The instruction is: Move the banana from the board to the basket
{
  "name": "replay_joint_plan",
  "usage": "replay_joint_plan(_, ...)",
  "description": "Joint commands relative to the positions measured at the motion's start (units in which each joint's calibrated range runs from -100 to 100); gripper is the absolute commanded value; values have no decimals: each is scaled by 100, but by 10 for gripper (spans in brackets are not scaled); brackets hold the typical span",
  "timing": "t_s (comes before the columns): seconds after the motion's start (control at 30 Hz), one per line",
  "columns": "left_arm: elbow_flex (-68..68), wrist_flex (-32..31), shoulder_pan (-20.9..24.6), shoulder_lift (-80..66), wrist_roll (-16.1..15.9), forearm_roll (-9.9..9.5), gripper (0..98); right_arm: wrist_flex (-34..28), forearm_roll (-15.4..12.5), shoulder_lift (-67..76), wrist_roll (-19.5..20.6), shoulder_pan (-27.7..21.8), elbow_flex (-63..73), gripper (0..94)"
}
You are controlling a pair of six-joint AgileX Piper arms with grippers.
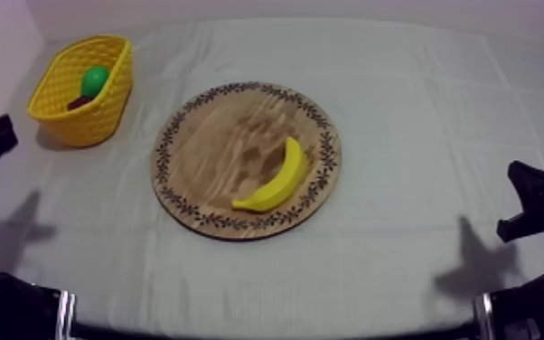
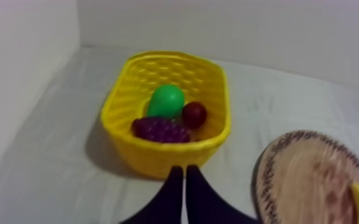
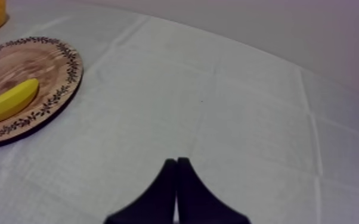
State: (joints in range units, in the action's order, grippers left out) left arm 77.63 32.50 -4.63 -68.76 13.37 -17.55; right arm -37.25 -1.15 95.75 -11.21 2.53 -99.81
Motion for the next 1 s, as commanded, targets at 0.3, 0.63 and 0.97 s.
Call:
replay_joint_plan(0.3, -4214, 1402, -879, 2761, -167, 218, 0, 0, 0, 0, -1, 0, 3, 3)
replay_joint_plan(0.63, -5760, 2597, -1341, 3700, -1223, 882, 0, 0, 0, 0, 0, 0, 3, 3)
replay_joint_plan(0.97, -6462, 3072, -2082, 4494, -1324, 917, 0, 0, 0, 0, 0, 0, 3, 3)
